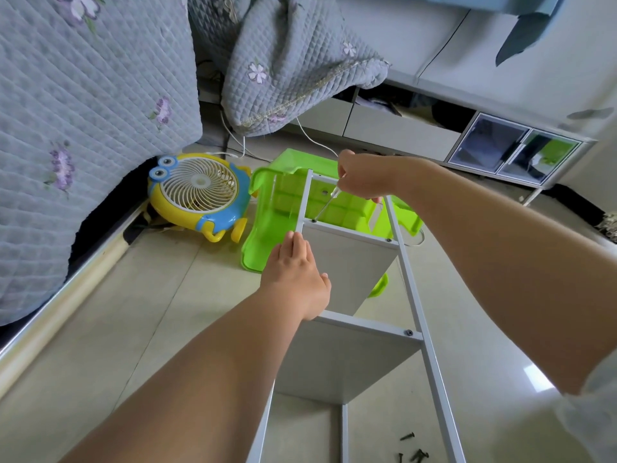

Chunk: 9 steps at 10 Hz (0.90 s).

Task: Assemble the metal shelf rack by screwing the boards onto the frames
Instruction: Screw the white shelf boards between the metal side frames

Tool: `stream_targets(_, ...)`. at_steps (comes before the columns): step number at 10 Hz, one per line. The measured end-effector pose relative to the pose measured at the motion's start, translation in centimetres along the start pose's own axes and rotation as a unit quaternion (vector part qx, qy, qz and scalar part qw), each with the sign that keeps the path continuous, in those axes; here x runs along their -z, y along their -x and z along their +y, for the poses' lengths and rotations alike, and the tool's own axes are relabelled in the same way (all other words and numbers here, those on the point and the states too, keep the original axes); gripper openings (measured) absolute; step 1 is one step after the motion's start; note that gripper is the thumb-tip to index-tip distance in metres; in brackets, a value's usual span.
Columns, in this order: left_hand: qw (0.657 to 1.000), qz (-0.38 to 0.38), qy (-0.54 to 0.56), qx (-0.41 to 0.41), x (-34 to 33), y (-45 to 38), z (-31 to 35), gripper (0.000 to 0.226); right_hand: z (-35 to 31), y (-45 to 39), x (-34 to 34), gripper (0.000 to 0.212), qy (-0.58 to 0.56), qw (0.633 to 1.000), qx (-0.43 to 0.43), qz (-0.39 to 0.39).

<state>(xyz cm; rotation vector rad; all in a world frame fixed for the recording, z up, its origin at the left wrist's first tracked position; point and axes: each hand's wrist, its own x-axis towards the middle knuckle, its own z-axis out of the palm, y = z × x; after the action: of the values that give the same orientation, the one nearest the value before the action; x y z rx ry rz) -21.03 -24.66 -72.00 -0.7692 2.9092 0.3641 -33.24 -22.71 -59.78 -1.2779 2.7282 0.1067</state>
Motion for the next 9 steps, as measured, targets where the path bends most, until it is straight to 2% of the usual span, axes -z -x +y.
stream_targets(1, 1.0, 0.0, -0.004, -0.003, -0.1, -0.1, 0.0, 0.065, -0.1, 0.0, -0.2, 0.029, -0.024, 0.999, 0.016, 0.025)
stream_targets(3, 1.0, 0.002, -0.018, 0.0, -0.1, -0.3, -0.3, 0.066, 0.1, 0.5, -0.7, 0.04, 0.003, 0.999, -0.014, 0.05)
stream_targets(4, 1.0, 0.022, -0.014, -0.007, -0.2, -0.3, -0.1, 0.065, 1.8, 0.5, -2.1, 0.039, -0.017, 0.994, -0.049, 0.092)
stream_targets(5, 0.998, 0.06, -0.02, -0.014, -0.2, -0.2, 0.1, 0.056, 4.1, 2.5, -3.4, 0.035, -0.092, 0.981, -0.087, 0.144)
stream_targets(6, 0.99, 0.109, -0.059, -0.074, 0.3, 0.2, 0.2, 0.047, 7.3, 6.1, -5.2, 0.034, -0.158, 0.957, -0.138, 0.202)
stream_targets(7, 0.969, 0.118, -0.062, -0.209, 1.0, 0.9, 0.6, 0.078, 10.8, 10.6, -7.7, 0.033, -0.216, 0.922, -0.204, 0.248)
stream_targets(8, 0.948, 0.025, -0.149, -0.282, 0.6, 1.7, 1.7, 0.077, 14.3, 15.1, -10.5, 0.026, -0.289, 0.876, -0.268, 0.277)
stream_targets(9, 0.946, -0.009, -0.152, -0.287, -0.5, 2.4, 3.1, 0.038, 17.2, 19.4, -13.3, 0.02, -0.331, 0.844, -0.334, 0.259)
